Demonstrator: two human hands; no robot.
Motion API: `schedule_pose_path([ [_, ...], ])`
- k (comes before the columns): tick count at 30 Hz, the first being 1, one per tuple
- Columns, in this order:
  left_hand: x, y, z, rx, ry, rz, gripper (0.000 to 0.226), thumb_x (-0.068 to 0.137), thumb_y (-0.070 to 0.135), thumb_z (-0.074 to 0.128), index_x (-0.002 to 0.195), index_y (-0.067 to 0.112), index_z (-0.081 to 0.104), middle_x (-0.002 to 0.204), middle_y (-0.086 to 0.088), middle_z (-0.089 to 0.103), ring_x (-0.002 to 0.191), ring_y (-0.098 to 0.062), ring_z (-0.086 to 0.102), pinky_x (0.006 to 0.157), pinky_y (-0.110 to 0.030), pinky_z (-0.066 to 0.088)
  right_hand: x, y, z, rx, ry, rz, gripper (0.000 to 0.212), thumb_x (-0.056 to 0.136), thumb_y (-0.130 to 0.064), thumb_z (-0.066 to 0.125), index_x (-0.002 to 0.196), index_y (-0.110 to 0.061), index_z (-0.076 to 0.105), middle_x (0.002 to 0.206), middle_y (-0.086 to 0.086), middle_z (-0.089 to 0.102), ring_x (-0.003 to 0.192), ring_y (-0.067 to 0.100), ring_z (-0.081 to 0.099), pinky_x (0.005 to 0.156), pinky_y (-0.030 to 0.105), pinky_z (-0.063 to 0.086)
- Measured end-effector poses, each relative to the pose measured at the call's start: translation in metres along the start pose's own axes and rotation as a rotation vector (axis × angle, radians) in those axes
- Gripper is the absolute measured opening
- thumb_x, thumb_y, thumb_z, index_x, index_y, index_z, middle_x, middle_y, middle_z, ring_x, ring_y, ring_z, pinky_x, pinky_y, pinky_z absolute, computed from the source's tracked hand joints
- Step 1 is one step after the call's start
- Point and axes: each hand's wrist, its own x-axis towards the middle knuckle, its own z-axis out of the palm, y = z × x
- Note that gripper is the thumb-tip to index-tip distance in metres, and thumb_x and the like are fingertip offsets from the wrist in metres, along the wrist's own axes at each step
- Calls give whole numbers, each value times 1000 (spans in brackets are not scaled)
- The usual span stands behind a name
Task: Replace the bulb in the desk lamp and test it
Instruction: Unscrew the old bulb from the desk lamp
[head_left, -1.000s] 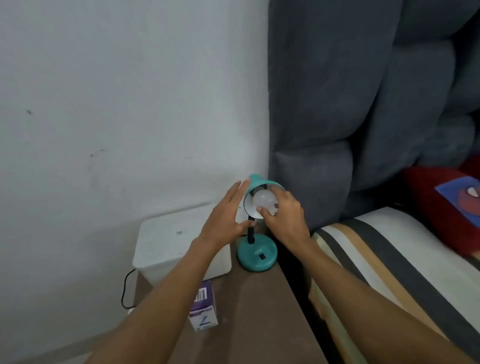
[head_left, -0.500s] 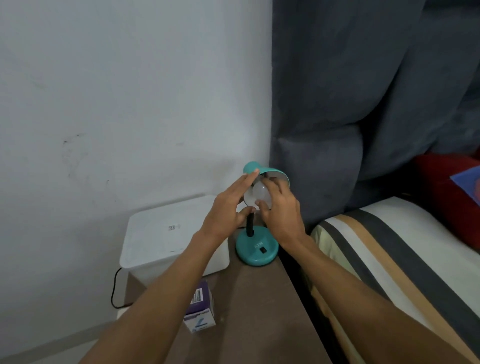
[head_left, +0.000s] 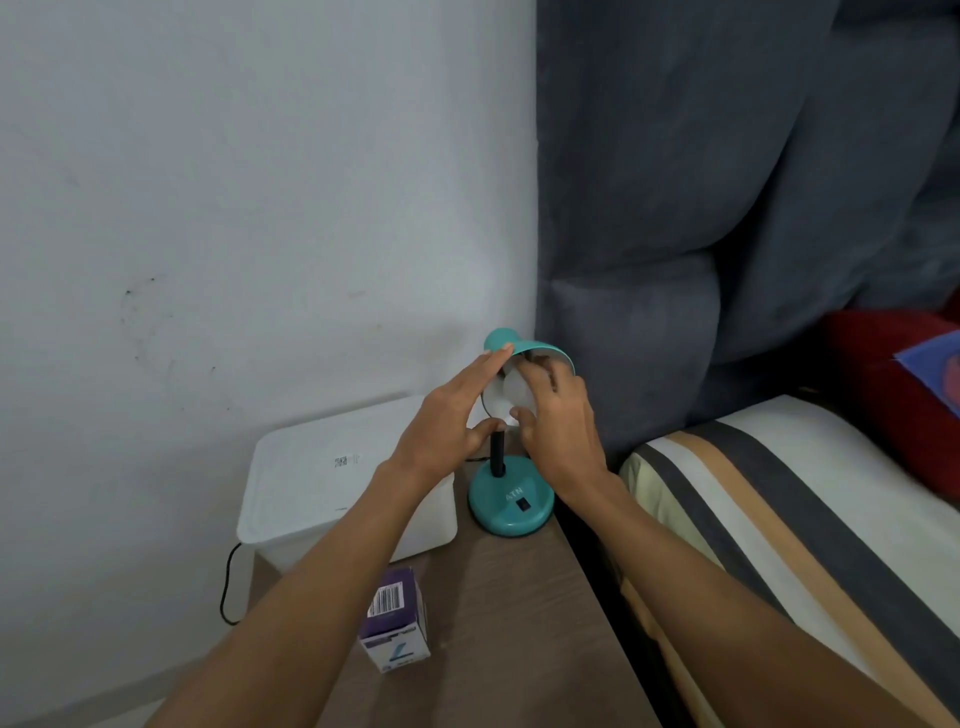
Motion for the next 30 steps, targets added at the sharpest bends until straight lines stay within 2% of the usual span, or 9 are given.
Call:
schedule_pose_path([
  [2,0,0,0,8,-3,2,95,83,10,84,160,29,32,161,4,43,146,-14,44,115,-43,45,-2,3,1,38,15,28,68,86,-16,75,146,-15,44,142,14,44,123,33,51,96,45,52],
  [5,0,-1,0,-1,-9,-1,93,85,12,84,160,31,32,160,5,43,145,-14,44,114,-43,45,-1,6,1,123,0,116,66,88,-31,74,144,-12,44,137,13,54,116,31,60,91,40,53],
  [11,0,0,0,10,-5,-31,94,84,12,84,160,33,31,160,7,43,146,-13,43,115,-41,44,0,2,0,-71,-12,-28,70,83,-8,76,146,-16,46,140,15,47,117,36,53,90,45,55],
  [13,1,1,0,10,-10,-28,93,85,13,84,159,33,31,160,7,43,145,-13,44,115,-42,45,-2,3,1,-6,1,3,70,85,-14,75,146,-17,42,143,14,44,122,32,51,95,44,53],
  [16,0,2,0,19,-13,-28,92,85,14,84,159,32,32,160,5,44,144,-14,46,115,-41,44,1,4,2,131,-13,146,65,88,-31,74,143,-14,43,136,11,55,118,30,59,95,41,53],
  [22,-1,3,-1,38,0,-31,94,84,15,84,159,33,31,160,7,44,144,-12,45,117,-34,42,-1,0,2,-43,-23,0,71,82,-7,76,145,-12,45,140,15,47,124,34,49,94,47,54],
  [24,-1,4,0,36,0,-21,91,85,15,83,160,30,33,160,5,44,144,-13,45,117,-34,41,-3,0,3,25,4,20,70,85,-14,75,146,-14,42,141,14,45,125,31,49,96,44,54],
  [27,-1,3,0,41,-1,-19,92,85,14,83,159,31,32,160,5,44,145,-13,45,117,-36,42,1,0,2,140,8,145,62,89,-33,72,141,-11,45,133,11,56,115,28,60,90,37,52],
  [30,-1,2,-1,54,-9,-26,92,85,17,84,160,31,32,160,4,44,145,-15,46,116,-39,43,4,0,0,71,-11,113,59,89,-25,74,140,-10,50,132,13,58,116,31,59,95,40,50],
])
